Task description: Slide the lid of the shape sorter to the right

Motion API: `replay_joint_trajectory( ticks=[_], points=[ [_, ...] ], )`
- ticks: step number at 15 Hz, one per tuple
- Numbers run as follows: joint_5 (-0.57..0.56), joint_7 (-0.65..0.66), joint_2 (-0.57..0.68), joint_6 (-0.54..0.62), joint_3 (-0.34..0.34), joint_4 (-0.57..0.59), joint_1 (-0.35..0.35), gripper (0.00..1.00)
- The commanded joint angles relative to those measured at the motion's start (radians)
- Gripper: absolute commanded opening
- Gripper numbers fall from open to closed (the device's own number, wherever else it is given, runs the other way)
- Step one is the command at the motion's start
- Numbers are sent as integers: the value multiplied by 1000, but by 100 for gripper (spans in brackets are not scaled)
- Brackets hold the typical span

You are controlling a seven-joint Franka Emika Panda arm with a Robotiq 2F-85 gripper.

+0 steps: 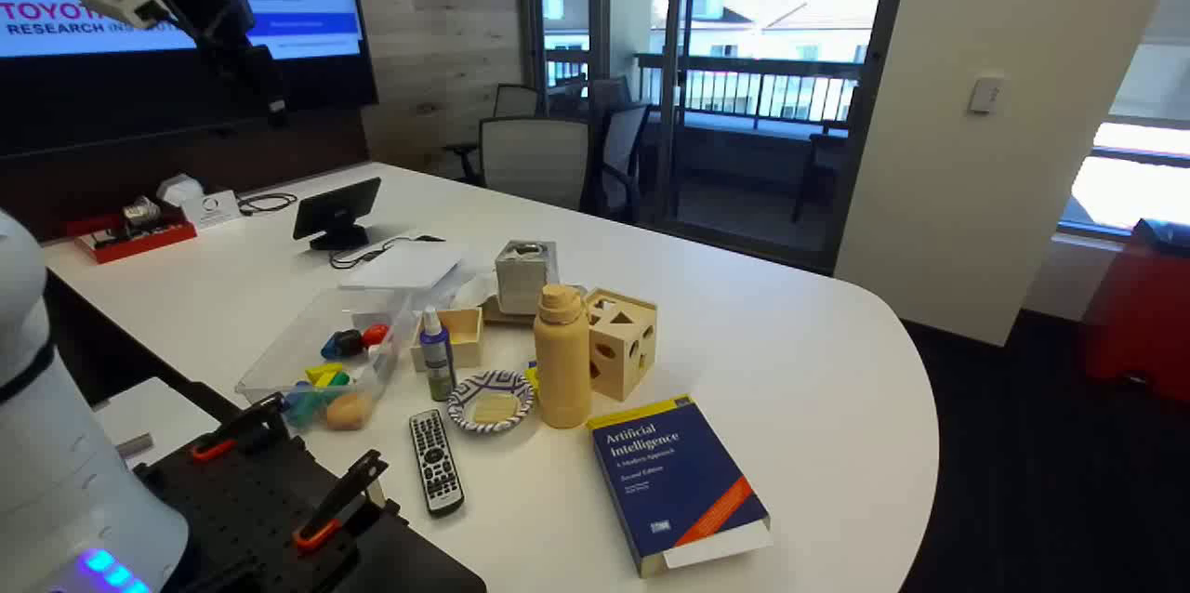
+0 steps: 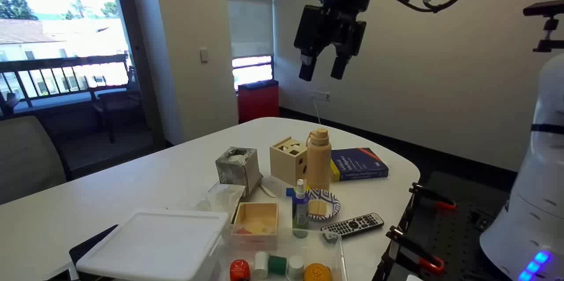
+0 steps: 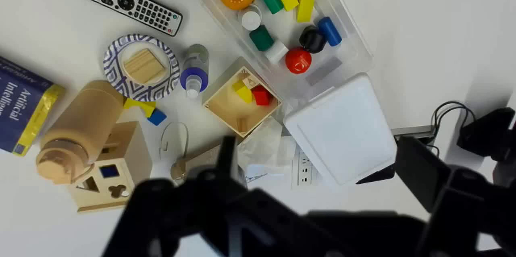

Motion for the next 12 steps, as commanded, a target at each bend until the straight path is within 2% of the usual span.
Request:
replay_joint_trajectory(
  ticks=[1, 3, 4, 8, 12],
  points=[
    [-5, 3, 1, -2, -5, 2, 5, 100],
    [-5, 3, 1, -2, -5, 2, 5, 100],
    [19, -13, 41, 11, -22, 22, 10, 100],
    [4, 24, 279, 119, -32, 175, -57, 100],
    [-51, 151, 509, 139, -45, 369, -134, 100]
  ],
)
